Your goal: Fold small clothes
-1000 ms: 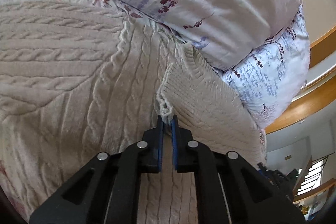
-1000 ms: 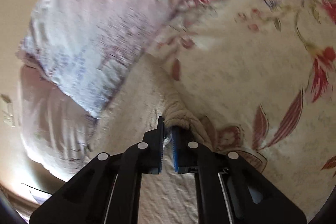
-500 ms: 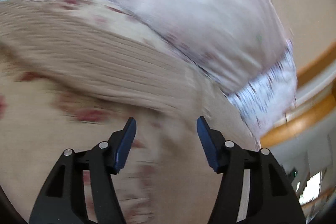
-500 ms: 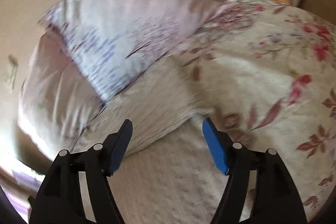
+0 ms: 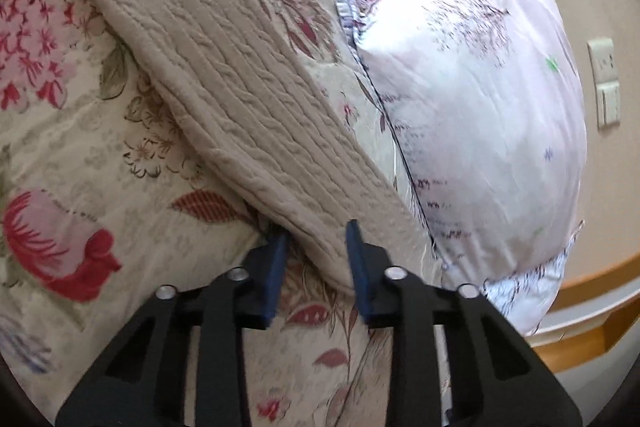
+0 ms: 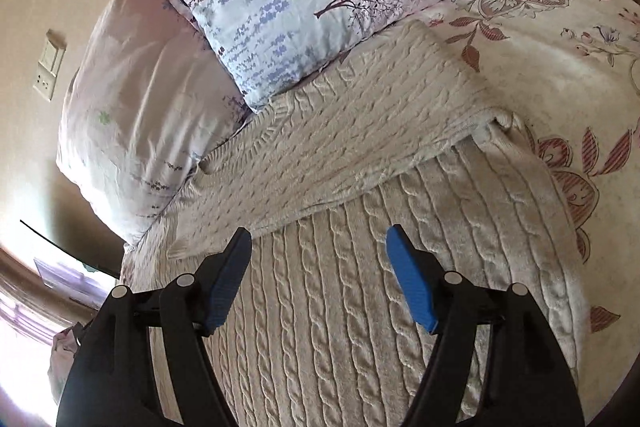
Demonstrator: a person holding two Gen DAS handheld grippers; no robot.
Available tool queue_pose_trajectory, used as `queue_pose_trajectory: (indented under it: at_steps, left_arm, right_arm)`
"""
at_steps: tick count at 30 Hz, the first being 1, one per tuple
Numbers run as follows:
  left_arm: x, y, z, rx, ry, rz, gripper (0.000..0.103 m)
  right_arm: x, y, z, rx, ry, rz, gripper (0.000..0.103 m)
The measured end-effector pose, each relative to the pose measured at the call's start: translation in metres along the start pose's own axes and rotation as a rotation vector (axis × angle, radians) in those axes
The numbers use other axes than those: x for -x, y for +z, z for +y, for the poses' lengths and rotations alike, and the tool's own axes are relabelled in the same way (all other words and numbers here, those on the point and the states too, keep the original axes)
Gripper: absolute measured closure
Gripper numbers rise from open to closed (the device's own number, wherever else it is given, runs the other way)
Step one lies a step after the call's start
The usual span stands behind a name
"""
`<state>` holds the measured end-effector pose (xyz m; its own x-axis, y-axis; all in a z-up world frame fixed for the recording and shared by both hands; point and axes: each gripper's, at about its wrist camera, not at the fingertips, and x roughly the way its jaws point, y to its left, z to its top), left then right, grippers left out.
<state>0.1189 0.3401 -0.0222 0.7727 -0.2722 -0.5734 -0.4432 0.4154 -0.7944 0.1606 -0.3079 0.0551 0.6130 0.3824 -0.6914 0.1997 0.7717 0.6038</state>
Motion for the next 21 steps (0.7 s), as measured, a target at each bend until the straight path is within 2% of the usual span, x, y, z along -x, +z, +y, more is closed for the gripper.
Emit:
queue_pose_trajectory:
  at_steps: [1, 5, 9, 12, 17, 19, 21]
  left_arm:
    - [-0.002, 0.001, 0.002, 0.015, -0.002, 0.0, 0.091]
    - [-0.004, 0.006, 0.0, 0.031, -0.01, -0.019, 0.096]
    - [0.006, 0.006, -0.035, -0.05, -0.047, -0.076, 0.097]
    - [0.008, -0.001, -0.073, -0.119, -0.13, -0.076, 0.097]
    - [-0.015, -0.048, -0.145, -0.281, -0.298, -0.001, 0.097]
    - [-0.032, -0.073, -0.162, -0.326, -0.355, 0.053, 0.097]
    - [-0.063, -0.111, -0.175, -0.375, -0.366, 0.149, 0.097]
  right_arm:
    - [0.0, 0.0, 0.0, 0.0, 0.001, 0.002, 0.031]
    - [0.001, -0.001, -0.002, 0.006, 0.007, 0.006, 0.031]
    - [0.003, 0.0, -0.005, 0.005, 0.017, 0.002, 0.031]
    - [0.006, 0.0, -0.008, 0.0, 0.025, -0.005, 0.031]
    - [0.008, -0.001, -0.013, -0.011, 0.022, -0.006, 0.031]
    - [0.01, -0.002, -0.016, -0.014, 0.019, -0.005, 0.031]
    - [0.011, -0.003, -0.017, -0.017, 0.013, -0.004, 0.031]
